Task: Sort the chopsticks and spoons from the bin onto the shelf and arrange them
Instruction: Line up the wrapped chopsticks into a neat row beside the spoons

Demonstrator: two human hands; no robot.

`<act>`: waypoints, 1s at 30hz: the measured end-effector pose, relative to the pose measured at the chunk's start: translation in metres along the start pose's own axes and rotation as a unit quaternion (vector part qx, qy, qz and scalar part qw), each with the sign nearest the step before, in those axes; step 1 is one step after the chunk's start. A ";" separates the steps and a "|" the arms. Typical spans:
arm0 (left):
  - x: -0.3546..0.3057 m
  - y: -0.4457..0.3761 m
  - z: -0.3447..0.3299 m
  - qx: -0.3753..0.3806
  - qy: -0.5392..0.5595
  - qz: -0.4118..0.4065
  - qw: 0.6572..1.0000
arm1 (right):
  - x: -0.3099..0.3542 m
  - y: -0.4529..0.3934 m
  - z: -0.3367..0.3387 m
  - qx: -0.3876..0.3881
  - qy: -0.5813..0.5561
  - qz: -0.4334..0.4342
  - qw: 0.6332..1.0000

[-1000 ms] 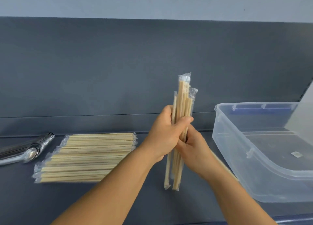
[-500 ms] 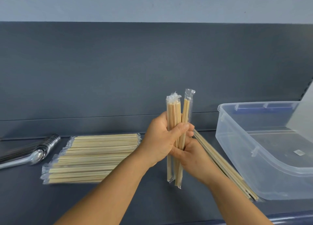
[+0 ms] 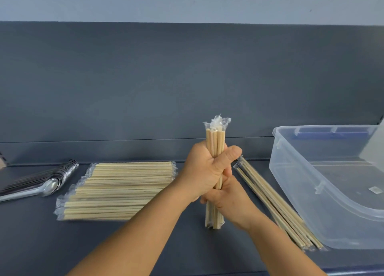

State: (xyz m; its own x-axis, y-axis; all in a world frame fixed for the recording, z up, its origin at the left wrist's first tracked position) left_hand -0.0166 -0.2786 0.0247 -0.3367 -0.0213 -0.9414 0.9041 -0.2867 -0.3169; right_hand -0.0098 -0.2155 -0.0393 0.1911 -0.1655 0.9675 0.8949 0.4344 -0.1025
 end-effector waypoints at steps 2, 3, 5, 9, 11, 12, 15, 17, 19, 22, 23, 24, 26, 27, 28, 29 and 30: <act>-0.005 0.000 0.000 -0.004 -0.009 -0.015 1.000 | 0.000 -0.002 0.002 -0.006 0.010 0.000 1.000; -0.005 -0.001 0.000 -0.006 -0.009 -0.020 1.000 | 0.000 -0.002 0.003 -0.009 0.011 0.001 1.000; -0.002 0.000 0.000 -0.014 -0.009 -0.016 1.000 | -0.004 -0.002 0.002 -0.005 0.014 -0.005 1.000; 0.000 0.005 0.004 -0.044 -0.021 0.000 0.999 | -0.007 0.000 -0.006 0.017 -0.002 0.001 1.000; -0.004 0.006 0.011 -0.081 -0.031 0.005 0.996 | 0.000 0.000 -0.006 0.013 -0.024 0.040 0.999; -0.006 0.007 0.016 -0.107 -0.032 0.005 0.994 | 0.005 0.000 -0.006 0.012 -0.043 0.063 0.997; -0.008 0.015 0.037 -0.185 -0.033 0.016 0.982 | 0.015 -0.001 -0.015 0.038 -0.049 0.109 0.992; -0.002 0.025 0.050 -0.214 -0.007 0.040 0.976 | 0.012 -0.005 -0.024 0.046 0.020 0.119 0.992; 0.006 0.036 0.067 -0.227 -0.019 0.064 0.972 | 0.008 -0.012 -0.031 0.038 0.099 0.109 0.988; 0.007 0.053 0.103 -0.250 -0.173 0.069 0.950 | 0.004 -0.027 -0.040 0.032 0.207 0.080 0.974; 0.004 0.059 0.116 -0.253 -0.254 0.065 0.931 | 0.005 -0.032 -0.044 0.036 0.236 0.073 0.968; -0.002 0.065 0.125 -0.249 -0.356 0.051 0.899 | 0.006 -0.037 -0.048 0.039 0.266 0.065 0.961; -0.012 0.073 0.134 -0.211 -0.565 -0.024 0.797 | 0.012 -0.047 -0.062 0.043 0.342 0.059 0.937; -0.012 0.074 0.133 -0.163 -0.641 -0.056 0.748 | 0.017 -0.052 -0.072 0.048 0.378 0.063 0.922; -0.005 0.075 0.134 -0.109 -0.688 -0.069 0.714 | 0.021 -0.057 -0.082 0.052 0.407 0.068 0.910; 0.006 0.075 0.137 -0.058 -0.717 -0.066 0.691 | 0.026 -0.062 -0.092 0.055 0.432 0.074 0.897; 0.018 0.075 0.142 -0.014 -0.727 -0.047 0.685 | 0.029 -0.067 -0.101 0.057 0.459 0.078 0.883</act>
State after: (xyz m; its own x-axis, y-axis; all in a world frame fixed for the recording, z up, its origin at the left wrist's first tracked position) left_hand 0.0077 -0.4367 0.0001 -0.2820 -0.9410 0.1870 0.8581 -0.3346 -0.3894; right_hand -0.0232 -0.3390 -0.0280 0.6015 -0.7212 0.3437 0.7926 0.5925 -0.1439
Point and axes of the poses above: each hand's wrist, its own y-axis away from the middle knuckle, its own z-axis out of the back of the hand, x = y × z, the point moved 7 cm from there along -y, towards the middle knuckle, and after that the axes turned 7 degrees about x, right-handed, at the moved point
